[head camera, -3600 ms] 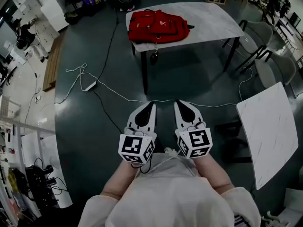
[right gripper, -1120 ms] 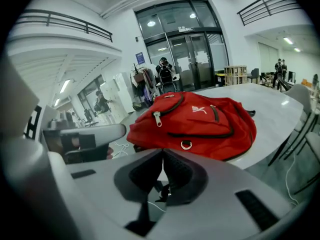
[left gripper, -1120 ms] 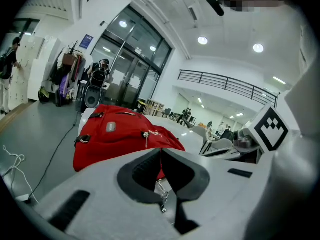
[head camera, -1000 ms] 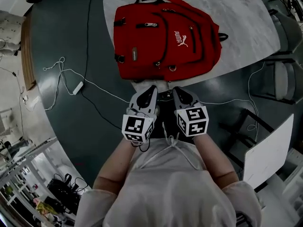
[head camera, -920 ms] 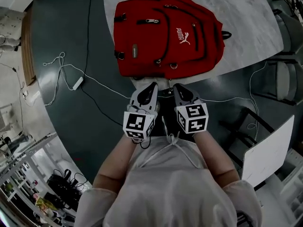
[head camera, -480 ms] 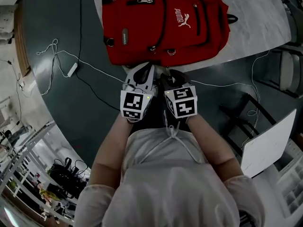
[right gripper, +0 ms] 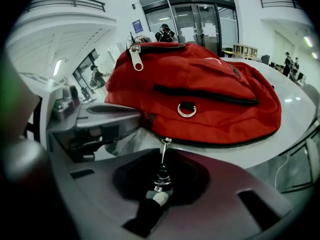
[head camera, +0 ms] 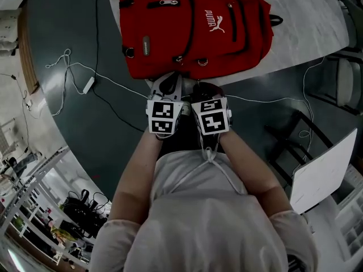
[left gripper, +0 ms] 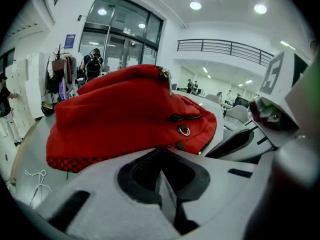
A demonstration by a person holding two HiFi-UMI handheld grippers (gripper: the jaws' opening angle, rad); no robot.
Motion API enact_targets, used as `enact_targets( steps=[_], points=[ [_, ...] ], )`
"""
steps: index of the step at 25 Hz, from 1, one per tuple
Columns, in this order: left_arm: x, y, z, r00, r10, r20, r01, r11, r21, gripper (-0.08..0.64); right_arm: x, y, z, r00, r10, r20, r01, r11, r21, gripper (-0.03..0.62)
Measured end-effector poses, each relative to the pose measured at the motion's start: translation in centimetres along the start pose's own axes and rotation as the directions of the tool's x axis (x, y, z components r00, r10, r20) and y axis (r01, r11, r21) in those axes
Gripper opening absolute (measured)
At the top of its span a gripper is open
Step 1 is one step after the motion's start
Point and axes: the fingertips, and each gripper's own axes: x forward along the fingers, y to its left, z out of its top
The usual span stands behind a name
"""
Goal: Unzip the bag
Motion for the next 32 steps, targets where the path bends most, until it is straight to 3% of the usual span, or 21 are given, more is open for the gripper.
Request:
enact_targets(
  steps=[5,9,17,21,28,32],
  points=[
    [0.6,0.6,-0.4,0.997,-0.004,-0.074,0.000,0.999,-0.055,0.021,-0.1,0.0,0.3,0.999,0.047,-0.027,-0.050,0.990,-0.133,0.038],
    [0.9,0.8,-0.7,0.993,-0.030,-0.115,0.020,0.996,-0.087,0.021,0.1,0.1,0.1,0.993,0.109,-0.047,-0.113,0.989,-0.097,0.032],
    [1.1,0.9,-1.0,0.988,-0.020,-0.151,0.006,0.995,-0.096,0.020,-0.2,-0.5,-0.1,0.982,0.157,-0.100,-0.170,0.977,-0.130,0.028],
    [1.3,0.9,-1.1,0.986,0.013,-0.168,-0.025,0.997,-0.070,0.020,-0.3,-1.6,-0.4,0.978,0.162,-0.129,-0.181,0.971,-0.156,0.028],
    [1.3,1.1,-1.1,0.984,0.008,-0.177,-0.024,0.996,-0.090,0.020,-0.8,-3.6,-1.0,0.973,0.162,-0.166,-0.192,0.965,-0.180,0.028],
    [1.5,1.2,-1.1,0.984,0.021,-0.176,-0.035,0.996,-0.078,0.020,-1.2,-5.7,-1.2,0.975,0.127,-0.181,-0.165,0.962,-0.216,0.028]
  ],
)
